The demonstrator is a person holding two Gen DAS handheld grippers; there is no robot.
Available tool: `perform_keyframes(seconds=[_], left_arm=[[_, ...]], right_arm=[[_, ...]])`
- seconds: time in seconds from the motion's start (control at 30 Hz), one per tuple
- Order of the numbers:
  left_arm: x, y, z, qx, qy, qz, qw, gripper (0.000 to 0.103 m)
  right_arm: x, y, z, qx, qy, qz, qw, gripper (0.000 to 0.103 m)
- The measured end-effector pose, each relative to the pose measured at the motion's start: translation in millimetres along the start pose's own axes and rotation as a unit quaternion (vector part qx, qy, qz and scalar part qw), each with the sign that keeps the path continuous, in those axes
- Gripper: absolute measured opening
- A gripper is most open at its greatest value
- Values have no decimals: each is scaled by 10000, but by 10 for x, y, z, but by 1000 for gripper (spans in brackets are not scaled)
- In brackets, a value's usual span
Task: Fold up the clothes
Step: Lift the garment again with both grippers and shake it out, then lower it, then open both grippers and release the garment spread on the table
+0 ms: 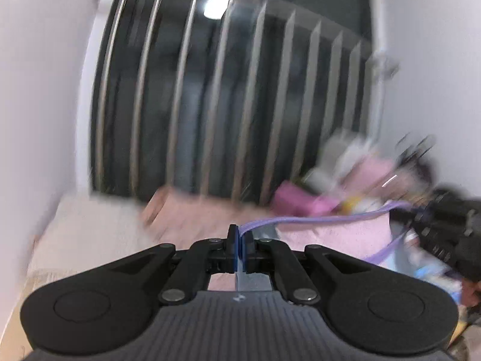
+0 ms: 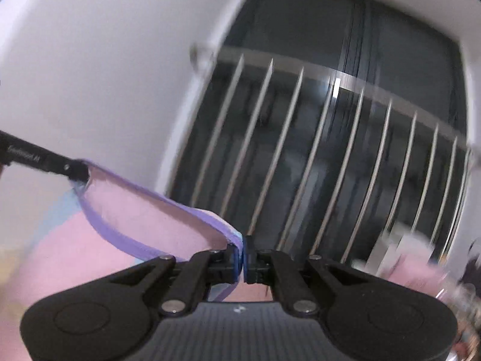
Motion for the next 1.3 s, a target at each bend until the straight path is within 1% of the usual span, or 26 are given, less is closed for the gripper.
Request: perform_keyframes(seconds=[0.03,0.07,0.1,0.13,0.17,0.2,0.27,0.33,0.47,0.5,0.57,0.63,0.7,0.77,0.8,0.83,0.87,0.9,0.93,0.97,1.0,1.03,1.07,1.13,1.23,1.3], left_arm=[[40,64,-226,147,-128,0,9998,1],[64,22,-397,147,-213,36,9997,1],[78,-48,-542,108,-283,55,9995,1],[48,-223,-583,-94,-297,0,9995,1],[-18,-452,-532,-421,-283,-106,9987,1],[-100,-681,-412,-795,-223,-202,9964,1],[-249,-1053,-47,-1504,-81,-241,9883,2],[-364,-1275,313,-2007,3,-257,9793,2],[-493,-1118,760,-2206,101,-330,9748,2],[-504,-971,783,-2088,66,-415,9771,2],[-496,-601,812,-1679,-26,-480,9846,2],[-450,-101,807,-1039,34,-345,9940,2],[-386,443,771,-280,90,-229,9993,3],[-313,1101,756,591,86,-245,9979,4],[-277,1405,758,981,69,-208,9949,5],[-240,1697,767,1356,65,-139,9906,9],[-199,1920,805,1641,119,23,9864,18],[-164,2048,874,1787,210,154,9836,27],[-136,2152,954,1896,316,271,9810,46],[-123,2173,1068,1869,463,345,9807,50],[-106,2144,1172,1781,583,434,9813,51],[-91,2068,1236,1679,658,542,9821,55],[-63,1998,1257,1585,657,626,9832,65],[-13,1914,1116,1501,420,650,9856,75],[31,1889,768,1561,-35,479,9866,74],[7,1950,518,1613,-234,379,9859,73]], right_arm=[[-3,110,-286,196,50,-50,9998,2],[-10,213,-575,389,108,-105,9991,2],[-36,150,-567,255,178,-103,9995,2],[-66,56,-505,61,250,-92,9996,2],[-97,-38,-443,-132,321,-81,9994,2],[-127,-131,-380,-326,392,-69,9987,2],[-188,-319,-253,-713,535,-46,9960,2],[-248,-508,-123,-1099,676,-23,9916,2],[-369,-884,142,-1864,955,23,9778,3],[-317,-759,204,-1717,868,81,9813,3],[-185,-429,328,-1297,637,214,9893,3],[-12,-38,520,-852,354,248,9954,3],[195,434,634,-159,-40,125,9998,3],[359,970,688,665,-393,-89,9970,2],[404,1243,713,1042,-500,-276,9929,2],[447,1514,741,1414,-603,-465,9870,5],[464,1596,798,1547,-671,-542,9842,7],[477,1644,859,1636,-733,-599,9820,12],[490,1692,921,1725,-795,-656,9796,24],[502,1739,983,1814,-857,-713,9771,32],[515,1786,1045,1903,-919,-769,9744,47],[528,1833,1107,1991,-981,-826,9716,56],[529,1785,1130,1923,-1061,-825,9721,59],[534,1676,1158,1770,-1182,-839,9735,62],[559,1689,1006,1737,-1028,-954,9748,61],[597,1735,895,1769,-905,-1092,9740,60]])
Point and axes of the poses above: each gripper's, at about its wrist camera, not at the fingertips, and z roughly against the way its jaws point, x to its left, y to its underside, the point moved 3 cm from there along -z, roughly the way its jaws point, and after that the axes turned 15 degrees about -x, right-handed, at the moved point
